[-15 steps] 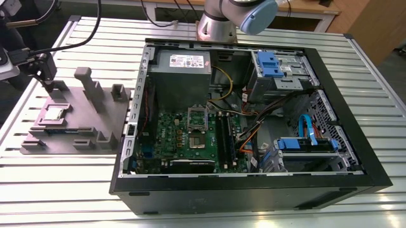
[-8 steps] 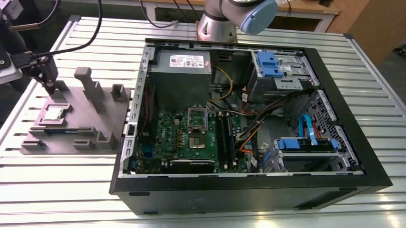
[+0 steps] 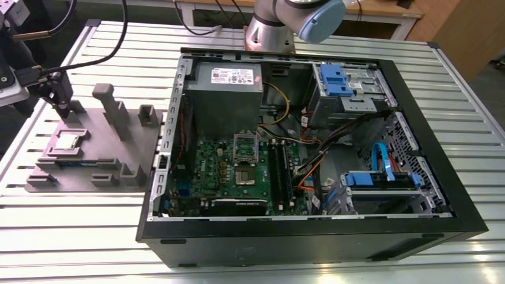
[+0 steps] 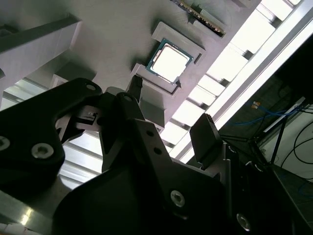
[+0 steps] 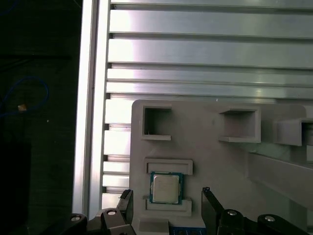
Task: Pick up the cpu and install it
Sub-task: 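Pick up the cpu and move it towards the insertion slot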
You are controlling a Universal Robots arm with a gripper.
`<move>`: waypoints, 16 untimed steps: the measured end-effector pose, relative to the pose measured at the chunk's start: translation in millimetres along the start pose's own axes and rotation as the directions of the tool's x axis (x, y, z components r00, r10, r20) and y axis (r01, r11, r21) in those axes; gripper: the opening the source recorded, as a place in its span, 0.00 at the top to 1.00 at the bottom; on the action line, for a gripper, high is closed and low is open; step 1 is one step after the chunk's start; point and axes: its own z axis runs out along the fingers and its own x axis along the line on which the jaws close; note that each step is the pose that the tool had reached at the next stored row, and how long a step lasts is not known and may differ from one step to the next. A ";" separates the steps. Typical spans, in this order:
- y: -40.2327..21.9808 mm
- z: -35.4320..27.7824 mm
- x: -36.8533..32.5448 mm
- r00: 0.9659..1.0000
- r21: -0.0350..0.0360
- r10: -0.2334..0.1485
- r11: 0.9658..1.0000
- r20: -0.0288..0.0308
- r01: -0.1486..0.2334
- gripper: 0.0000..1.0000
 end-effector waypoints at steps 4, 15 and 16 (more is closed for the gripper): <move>-0.4 0.4 0.0 1.000 0.000 0.000 1.000 0.000 0.000 0.34; -1.1 4.7 -2.7 1.000 0.000 0.000 1.000 0.000 0.000 0.34; -1.2 5.6 -2.7 1.000 0.000 -0.001 1.000 0.000 0.001 0.34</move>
